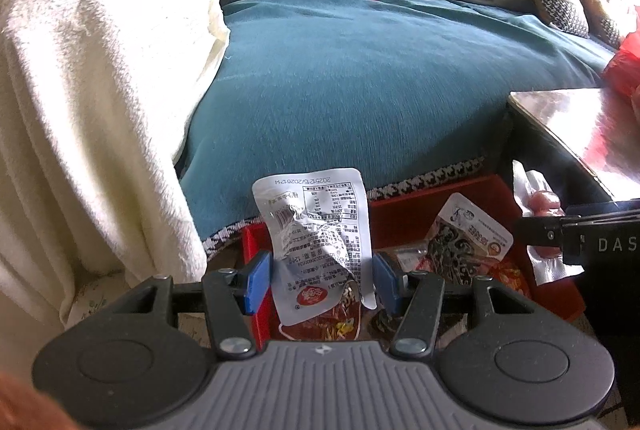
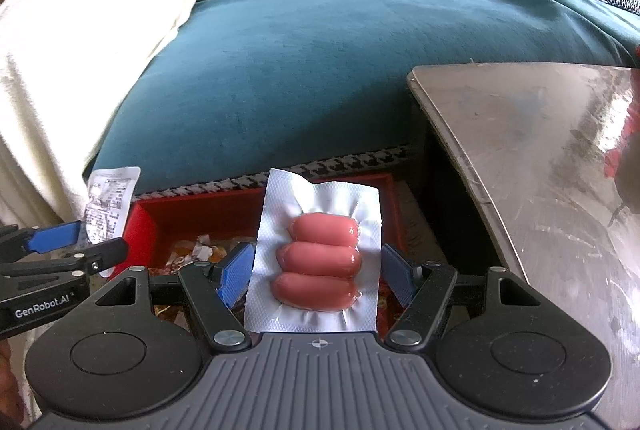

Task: Organize snacks
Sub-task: 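Lower the clear packet and sausage packet into the red box with both tools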

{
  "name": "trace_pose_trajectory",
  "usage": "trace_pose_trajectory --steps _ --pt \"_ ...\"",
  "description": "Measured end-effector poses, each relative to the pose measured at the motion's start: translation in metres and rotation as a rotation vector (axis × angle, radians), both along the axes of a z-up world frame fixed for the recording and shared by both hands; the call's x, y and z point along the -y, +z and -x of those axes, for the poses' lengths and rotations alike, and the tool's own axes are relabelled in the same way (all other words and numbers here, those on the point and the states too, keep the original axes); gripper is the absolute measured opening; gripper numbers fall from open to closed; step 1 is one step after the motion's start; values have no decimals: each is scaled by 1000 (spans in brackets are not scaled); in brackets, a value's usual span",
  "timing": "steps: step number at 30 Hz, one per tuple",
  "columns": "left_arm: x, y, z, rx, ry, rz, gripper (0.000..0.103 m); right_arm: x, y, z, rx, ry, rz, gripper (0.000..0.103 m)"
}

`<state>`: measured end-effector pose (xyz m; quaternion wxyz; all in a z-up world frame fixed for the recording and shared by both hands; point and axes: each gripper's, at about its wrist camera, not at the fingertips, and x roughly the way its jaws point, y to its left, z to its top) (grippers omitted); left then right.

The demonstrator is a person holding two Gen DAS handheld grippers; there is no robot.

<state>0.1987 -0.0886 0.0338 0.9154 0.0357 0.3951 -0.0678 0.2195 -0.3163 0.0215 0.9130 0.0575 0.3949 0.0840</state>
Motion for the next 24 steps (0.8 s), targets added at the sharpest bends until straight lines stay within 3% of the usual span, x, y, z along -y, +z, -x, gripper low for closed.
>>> trace_pose_trajectory --steps 24 --pt "12 -16 -28 -20 5 -26 48 5 -16 -22 -50 -28 15 76"
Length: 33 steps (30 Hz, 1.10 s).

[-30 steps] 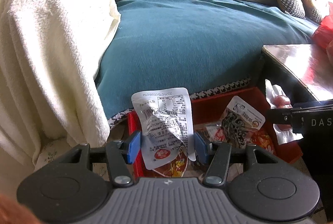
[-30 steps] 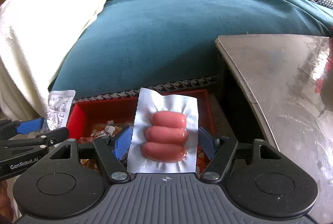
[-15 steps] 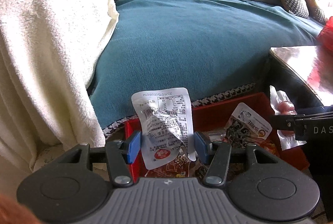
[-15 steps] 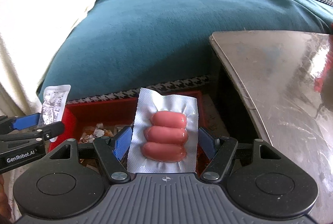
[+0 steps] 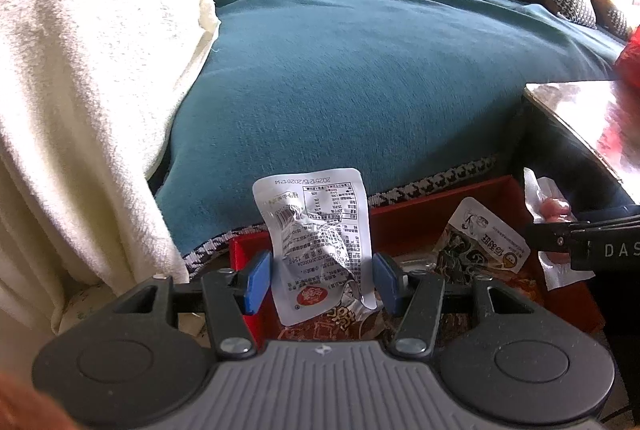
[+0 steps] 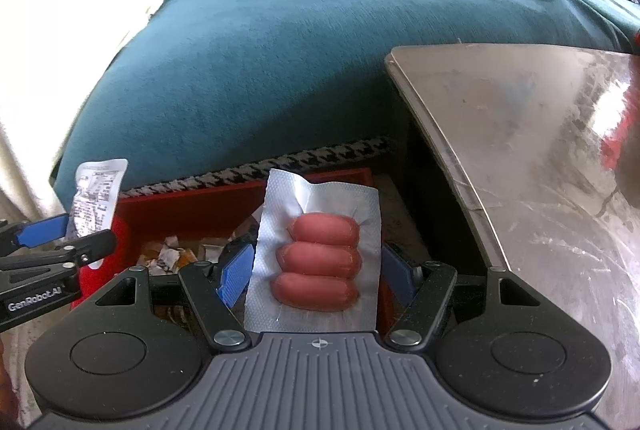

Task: Organize snacks
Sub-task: 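Lower the clear packet and sausage packet into the red box with both tools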

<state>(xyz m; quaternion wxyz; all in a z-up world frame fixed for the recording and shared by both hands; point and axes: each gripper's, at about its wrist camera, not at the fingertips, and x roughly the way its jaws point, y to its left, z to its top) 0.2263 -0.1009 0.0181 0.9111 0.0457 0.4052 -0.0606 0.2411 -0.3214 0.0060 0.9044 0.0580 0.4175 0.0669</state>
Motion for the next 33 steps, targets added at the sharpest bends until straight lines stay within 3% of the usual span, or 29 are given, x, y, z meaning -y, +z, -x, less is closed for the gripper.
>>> trace_pose_trajectory --steps 33 --pt "7 -21 -18 -92 2 -41 48 -38 -19 -16 -86 70 49 76"
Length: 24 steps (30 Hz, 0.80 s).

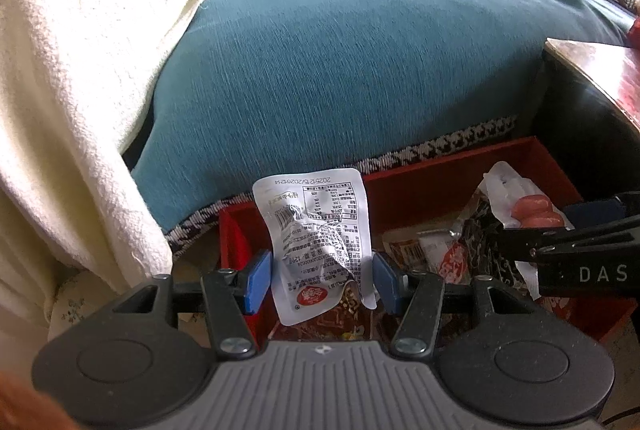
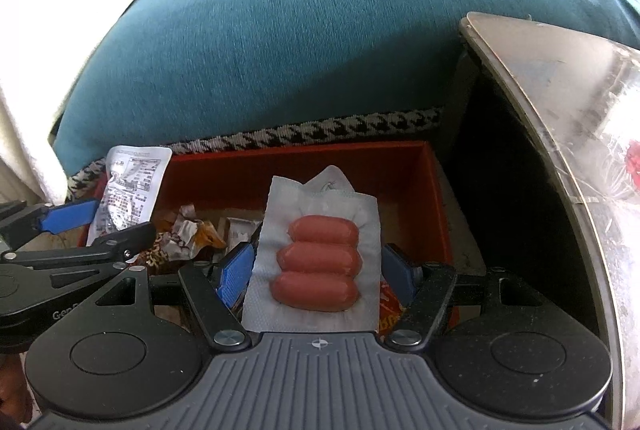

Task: Organize snacks
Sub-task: 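Lower the clear packet and sausage packet into the red box with both tools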

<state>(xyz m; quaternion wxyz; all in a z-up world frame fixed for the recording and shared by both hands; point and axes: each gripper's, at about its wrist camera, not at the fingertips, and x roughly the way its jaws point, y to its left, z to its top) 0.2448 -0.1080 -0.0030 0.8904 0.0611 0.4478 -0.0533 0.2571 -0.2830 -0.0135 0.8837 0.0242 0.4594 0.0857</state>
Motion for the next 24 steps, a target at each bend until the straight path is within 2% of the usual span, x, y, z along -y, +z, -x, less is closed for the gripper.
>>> trace_pose_trajectory --steps 15,24 --pt "3 -2 16 -50 -33 8 48 -2 -1 17 -20 17 68 76" --pt "8 -1 22 -43 -48 -6 48 -5 -3 17 -31 26 78 76"
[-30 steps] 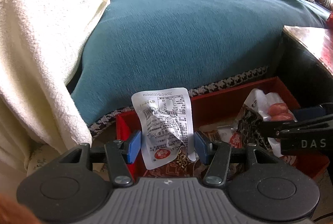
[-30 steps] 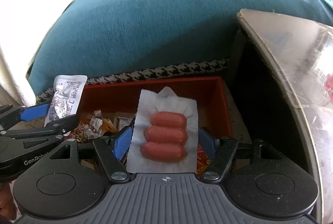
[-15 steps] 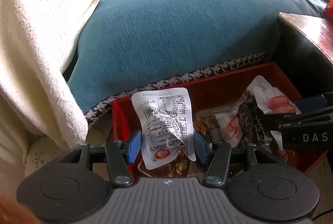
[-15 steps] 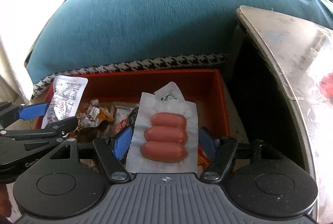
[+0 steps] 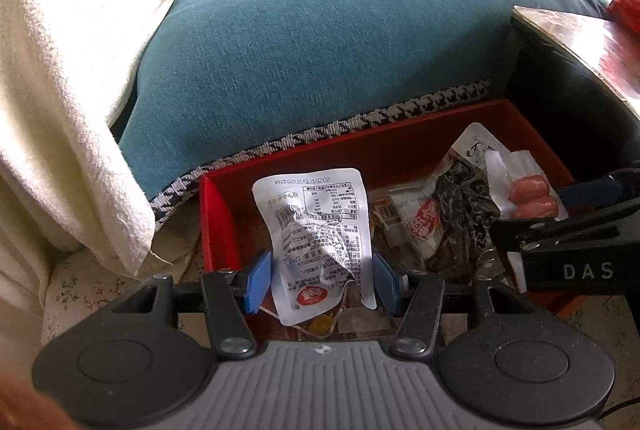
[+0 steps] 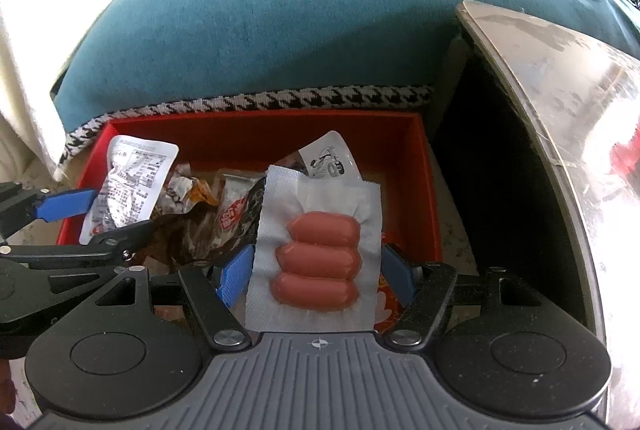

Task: Organize snacks
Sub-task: 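Lower the clear packet and sausage packet into the red box with both tools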

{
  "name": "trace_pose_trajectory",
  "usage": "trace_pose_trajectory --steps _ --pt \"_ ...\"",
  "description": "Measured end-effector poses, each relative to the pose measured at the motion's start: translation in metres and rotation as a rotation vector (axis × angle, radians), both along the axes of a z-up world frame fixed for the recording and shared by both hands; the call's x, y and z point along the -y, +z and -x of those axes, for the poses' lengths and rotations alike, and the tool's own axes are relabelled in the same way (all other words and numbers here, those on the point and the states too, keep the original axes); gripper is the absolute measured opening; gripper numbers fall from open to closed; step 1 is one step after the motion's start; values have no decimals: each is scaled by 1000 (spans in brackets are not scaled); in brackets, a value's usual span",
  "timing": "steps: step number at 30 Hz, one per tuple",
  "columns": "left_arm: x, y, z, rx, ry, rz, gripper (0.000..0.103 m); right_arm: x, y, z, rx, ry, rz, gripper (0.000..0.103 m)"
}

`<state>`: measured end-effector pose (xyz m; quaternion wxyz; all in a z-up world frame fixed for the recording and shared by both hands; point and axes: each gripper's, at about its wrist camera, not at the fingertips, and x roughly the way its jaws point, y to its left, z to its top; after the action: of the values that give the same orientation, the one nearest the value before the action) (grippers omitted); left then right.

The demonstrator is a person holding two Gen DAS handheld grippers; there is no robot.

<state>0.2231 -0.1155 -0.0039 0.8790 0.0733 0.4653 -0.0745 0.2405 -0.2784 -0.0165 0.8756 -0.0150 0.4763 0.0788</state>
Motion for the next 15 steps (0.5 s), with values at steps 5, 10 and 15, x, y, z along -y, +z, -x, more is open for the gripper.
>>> trace_pose_trajectory --steps 5,10,15 --pt "0 -5 -4 -14 4 -8 48 0 -4 -3 -14 4 7 76" --pt "0 -10 -6 -25 12 -15 48 1 -6 -3 -20 3 6 76" --pt "0 -13 -7 -31 12 -18 48 -2 -9 -4 -40 18 17 76"
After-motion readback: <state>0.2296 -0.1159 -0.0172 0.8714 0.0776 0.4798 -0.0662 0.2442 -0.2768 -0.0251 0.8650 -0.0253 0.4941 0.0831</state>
